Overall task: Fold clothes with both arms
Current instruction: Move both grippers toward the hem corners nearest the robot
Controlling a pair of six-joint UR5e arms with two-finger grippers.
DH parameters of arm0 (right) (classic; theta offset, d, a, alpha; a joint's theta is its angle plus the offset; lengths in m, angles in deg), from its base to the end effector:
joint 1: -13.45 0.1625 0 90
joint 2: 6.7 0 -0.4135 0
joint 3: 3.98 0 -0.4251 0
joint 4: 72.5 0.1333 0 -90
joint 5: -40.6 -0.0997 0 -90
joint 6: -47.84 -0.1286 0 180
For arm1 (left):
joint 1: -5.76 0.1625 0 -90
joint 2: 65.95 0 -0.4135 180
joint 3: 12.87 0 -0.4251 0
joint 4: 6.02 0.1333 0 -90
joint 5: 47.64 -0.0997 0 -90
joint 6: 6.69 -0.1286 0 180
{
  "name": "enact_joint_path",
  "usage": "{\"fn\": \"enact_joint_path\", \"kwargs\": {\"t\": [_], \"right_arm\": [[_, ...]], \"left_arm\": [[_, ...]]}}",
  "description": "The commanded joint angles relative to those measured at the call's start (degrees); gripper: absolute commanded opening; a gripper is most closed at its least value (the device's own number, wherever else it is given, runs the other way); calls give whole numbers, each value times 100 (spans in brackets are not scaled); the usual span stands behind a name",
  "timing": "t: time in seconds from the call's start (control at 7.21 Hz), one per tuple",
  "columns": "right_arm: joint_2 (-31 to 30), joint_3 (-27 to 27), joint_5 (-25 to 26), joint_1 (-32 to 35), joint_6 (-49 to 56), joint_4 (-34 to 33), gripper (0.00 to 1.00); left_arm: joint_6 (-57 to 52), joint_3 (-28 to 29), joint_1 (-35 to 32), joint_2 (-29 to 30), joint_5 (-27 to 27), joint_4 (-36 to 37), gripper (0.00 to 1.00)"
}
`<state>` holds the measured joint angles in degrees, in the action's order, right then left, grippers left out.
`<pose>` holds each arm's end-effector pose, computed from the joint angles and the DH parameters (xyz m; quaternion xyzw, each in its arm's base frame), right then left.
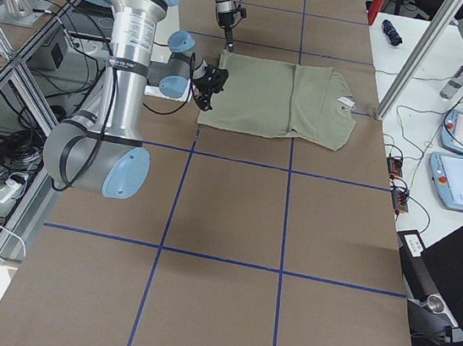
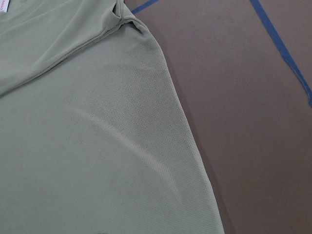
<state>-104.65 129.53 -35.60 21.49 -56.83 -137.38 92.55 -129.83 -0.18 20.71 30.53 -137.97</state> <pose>-0.4190 -0.2248 0.2990 0.0745 -0.5066 0.2282 0.8281 0.5019 -0.2127 0.3663 0.0711 0.5409 -0.1658 0.8215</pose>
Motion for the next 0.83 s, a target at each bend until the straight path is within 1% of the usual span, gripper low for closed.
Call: {"fn": "enact_joint_path", "kwargs": {"t": [0.0, 0.28, 0.42, 0.55, 0.69], "right_arm": [[-13, -44, 61, -13, -10, 81, 98], [-13, -44, 96, -13, -10, 81, 98], [-13, -44, 114, -13, -10, 81, 98], [-13, -44, 114, -13, -10, 81, 98], [-13, -53, 123, -13, -10, 81, 98]], "left_arm": [[34, 155, 206, -87, -66, -6, 80], [34, 209, 312, -79, -66, -6, 80], [34, 200, 339, -70, -66, -6, 78], [43, 183, 339, -53, -66, -6, 58], [147, 174, 339, -35, -57, -6, 19]]}}
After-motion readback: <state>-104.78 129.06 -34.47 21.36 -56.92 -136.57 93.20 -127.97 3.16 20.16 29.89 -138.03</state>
